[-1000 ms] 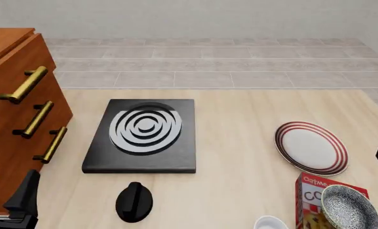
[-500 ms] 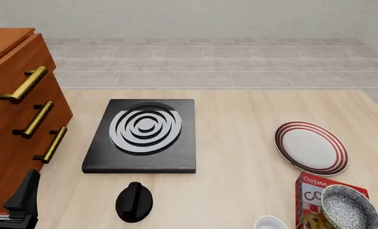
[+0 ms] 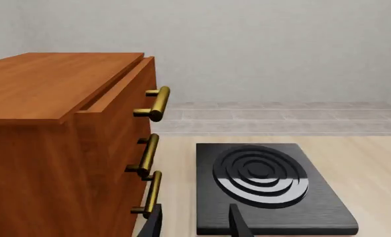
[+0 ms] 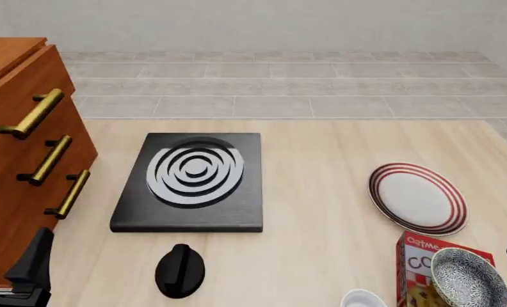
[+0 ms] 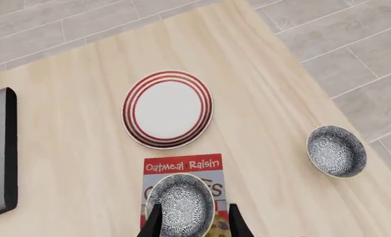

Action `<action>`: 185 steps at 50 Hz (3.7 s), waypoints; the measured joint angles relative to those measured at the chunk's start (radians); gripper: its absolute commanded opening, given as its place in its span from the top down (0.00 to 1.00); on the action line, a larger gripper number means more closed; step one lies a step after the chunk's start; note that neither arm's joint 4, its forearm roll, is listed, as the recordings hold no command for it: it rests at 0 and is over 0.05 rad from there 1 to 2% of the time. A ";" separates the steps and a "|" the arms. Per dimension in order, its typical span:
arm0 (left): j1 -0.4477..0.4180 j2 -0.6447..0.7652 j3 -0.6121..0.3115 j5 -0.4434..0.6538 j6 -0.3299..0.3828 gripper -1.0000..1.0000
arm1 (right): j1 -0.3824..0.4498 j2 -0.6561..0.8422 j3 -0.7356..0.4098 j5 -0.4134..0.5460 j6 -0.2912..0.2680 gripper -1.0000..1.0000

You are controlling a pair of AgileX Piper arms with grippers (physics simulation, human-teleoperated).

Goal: Pick the akita bowl on the cookies box and place it on the plate.

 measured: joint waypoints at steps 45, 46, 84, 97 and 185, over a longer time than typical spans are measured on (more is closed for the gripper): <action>0.000 0.000 0.000 0.000 0.000 0.00 | -0.051 0.064 0.189 -0.167 0.008 0.00; 0.000 0.000 0.000 0.000 0.000 0.00 | -0.051 0.066 0.193 -0.171 0.008 0.00; 0.000 0.000 0.000 0.000 0.000 0.00 | -0.028 0.183 0.294 -0.335 0.004 0.00; 0.000 0.000 0.000 0.000 0.000 0.00 | -0.028 0.230 0.331 -0.399 0.002 0.00; 0.000 0.000 0.000 0.000 0.000 0.00 | 0.022 0.188 0.313 -0.363 0.034 1.00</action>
